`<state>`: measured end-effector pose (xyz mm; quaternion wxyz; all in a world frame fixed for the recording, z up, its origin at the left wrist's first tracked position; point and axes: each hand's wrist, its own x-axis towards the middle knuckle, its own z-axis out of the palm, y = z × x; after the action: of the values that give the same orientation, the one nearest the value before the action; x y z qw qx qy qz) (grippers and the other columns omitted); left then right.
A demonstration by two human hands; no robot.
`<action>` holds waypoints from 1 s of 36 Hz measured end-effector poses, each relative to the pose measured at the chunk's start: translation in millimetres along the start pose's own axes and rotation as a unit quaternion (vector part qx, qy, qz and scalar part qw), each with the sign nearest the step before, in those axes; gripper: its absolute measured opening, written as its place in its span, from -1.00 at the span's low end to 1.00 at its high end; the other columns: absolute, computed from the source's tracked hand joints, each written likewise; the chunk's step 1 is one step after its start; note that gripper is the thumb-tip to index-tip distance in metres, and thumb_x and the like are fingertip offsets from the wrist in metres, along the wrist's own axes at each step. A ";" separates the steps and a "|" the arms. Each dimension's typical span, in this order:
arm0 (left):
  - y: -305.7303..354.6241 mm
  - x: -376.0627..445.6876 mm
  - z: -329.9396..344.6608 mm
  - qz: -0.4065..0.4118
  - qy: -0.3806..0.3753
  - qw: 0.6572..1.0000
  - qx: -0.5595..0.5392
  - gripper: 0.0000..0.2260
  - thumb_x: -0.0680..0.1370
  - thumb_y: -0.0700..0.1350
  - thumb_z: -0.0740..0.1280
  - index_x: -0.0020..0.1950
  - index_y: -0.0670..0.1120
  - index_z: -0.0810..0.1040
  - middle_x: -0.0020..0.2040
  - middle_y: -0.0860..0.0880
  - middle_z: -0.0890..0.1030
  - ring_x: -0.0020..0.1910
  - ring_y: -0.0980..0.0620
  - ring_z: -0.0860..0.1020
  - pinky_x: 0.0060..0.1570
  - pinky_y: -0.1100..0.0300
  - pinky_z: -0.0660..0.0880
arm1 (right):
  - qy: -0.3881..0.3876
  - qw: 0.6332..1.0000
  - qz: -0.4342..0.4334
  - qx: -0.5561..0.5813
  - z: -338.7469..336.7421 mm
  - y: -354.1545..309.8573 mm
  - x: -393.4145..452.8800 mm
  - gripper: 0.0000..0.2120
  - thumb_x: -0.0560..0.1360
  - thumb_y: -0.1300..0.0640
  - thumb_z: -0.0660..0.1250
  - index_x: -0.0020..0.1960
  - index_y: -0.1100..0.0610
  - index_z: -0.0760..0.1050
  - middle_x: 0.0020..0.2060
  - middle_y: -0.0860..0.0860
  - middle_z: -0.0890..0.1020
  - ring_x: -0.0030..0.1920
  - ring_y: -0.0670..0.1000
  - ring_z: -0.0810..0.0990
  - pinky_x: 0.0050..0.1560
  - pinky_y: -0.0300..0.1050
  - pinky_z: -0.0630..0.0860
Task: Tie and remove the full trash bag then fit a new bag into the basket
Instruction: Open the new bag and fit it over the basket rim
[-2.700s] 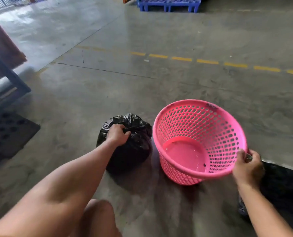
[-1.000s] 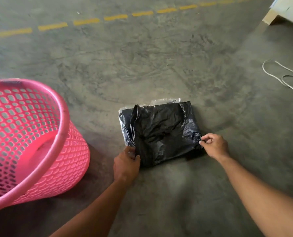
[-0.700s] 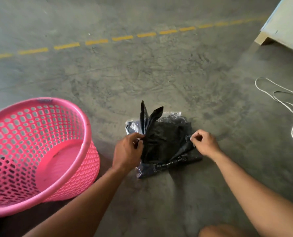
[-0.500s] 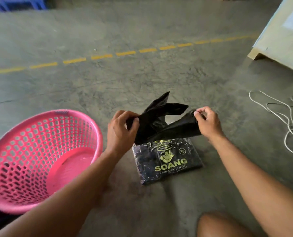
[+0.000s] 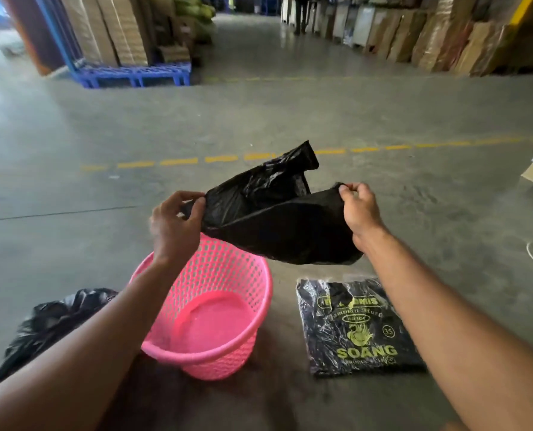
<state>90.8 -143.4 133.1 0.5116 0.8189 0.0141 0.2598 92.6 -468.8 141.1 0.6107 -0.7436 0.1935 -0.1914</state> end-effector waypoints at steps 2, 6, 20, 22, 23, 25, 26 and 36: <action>-12.4 5.1 -31.0 -0.025 0.013 0.999 0.028 -0.91 0.52 0.06 0.43 -0.09 0.09 0.71 -0.23 -0.07 0.72 -0.22 -0.13 0.68 -0.13 -0.14 0.65 | -0.027 1.000 -0.003 0.002 34.1 -7.0 -10.8 -0.89 0.60 0.05 0.26 0.02 0.09 0.46 -0.06 0.09 0.58 -0.04 0.09 0.54 -0.01 -0.02 0.49; -28.2 6.3 -89.2 -0.076 0.038 0.991 0.103 -0.83 0.54 0.09 0.45 -0.06 0.01 0.72 -0.22 -0.03 0.69 -0.14 -0.07 0.68 -0.02 0.01 0.60 | -0.083 0.996 0.011 0.009 96.2 -13.8 -34.6 -0.90 0.56 0.02 0.25 -0.11 0.02 0.42 -0.05 0.11 0.58 -0.02 0.12 0.56 0.11 0.15 0.55; -61.6 7.8 -170.9 -0.099 0.118 0.982 0.111 -0.65 0.52 0.23 0.40 -0.20 -0.06 0.60 -0.12 -0.08 0.65 -0.12 -0.10 0.63 -0.07 0.03 0.50 | -0.225 0.939 0.211 0.151 224.2 18.8 -104.2 -0.73 0.56 0.12 0.26 0.15 0.28 0.54 0.13 0.32 0.64 0.15 0.28 0.65 0.24 0.25 0.56; -66.1 1.4 -165.9 -0.093 0.092 0.985 0.111 -0.66 0.54 0.20 0.40 -0.20 -0.06 0.62 -0.09 -0.07 0.62 -0.09 -0.09 0.63 -0.01 0.01 0.52 | -0.239 0.937 0.220 0.126 225.5 31.7 -113.5 -0.76 0.59 0.13 0.23 0.11 0.24 0.59 0.09 0.27 0.67 0.14 0.26 0.65 0.21 0.19 0.56; -68.5 -1.6 -161.2 -0.092 0.082 0.987 0.106 -0.67 0.54 0.19 0.40 -0.19 -0.07 0.63 -0.11 -0.05 0.63 -0.10 -0.08 0.62 -0.01 0.00 0.52 | -0.250 0.936 0.221 0.110 223.5 38.2 -117.3 -0.75 0.60 0.14 0.20 0.10 0.21 0.62 0.08 0.25 0.69 0.15 0.26 0.66 0.23 0.20 0.56; -71.4 -9.0 -152.3 -0.092 0.066 0.989 0.100 -0.72 0.55 0.13 0.42 -0.17 -0.07 0.65 -0.16 -0.04 0.67 -0.12 -0.07 0.64 -0.06 0.03 0.51 | -0.262 0.936 0.217 0.088 221.3 54.4 -122.3 -0.77 0.61 0.17 0.19 0.06 0.17 0.63 0.10 0.22 0.70 0.18 0.24 0.65 0.29 0.21 0.54; -73.5 -12.2 -147.1 -0.091 0.059 0.990 0.094 -0.74 0.55 0.10 0.43 -0.18 -0.07 0.65 -0.19 -0.03 0.68 -0.15 -0.05 0.64 -0.09 0.04 0.51 | -0.259 0.938 0.215 0.080 218.2 59.8 -124.5 -0.80 0.60 0.19 0.20 0.02 0.15 0.61 0.09 0.21 0.70 0.16 0.23 0.65 0.28 0.17 0.55; -101.4 -47.1 -86.1 -0.121 -0.029 0.985 0.116 -0.67 0.58 0.14 0.39 -0.25 -0.06 0.52 -0.35 -0.02 0.61 -0.29 -0.04 0.56 -0.24 0.06 0.40 | -0.291 0.891 0.331 0.113 178.5 79.5 -117.0 -0.77 0.33 -0.03 0.48 -0.14 0.12 0.68 -0.24 0.16 0.70 -0.21 0.16 0.67 0.04 0.14 0.66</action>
<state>36.7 -37.2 57.5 0.4408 0.8722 0.1286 0.1688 81.7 -273.1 25.1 0.7474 -0.5851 0.2189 0.2262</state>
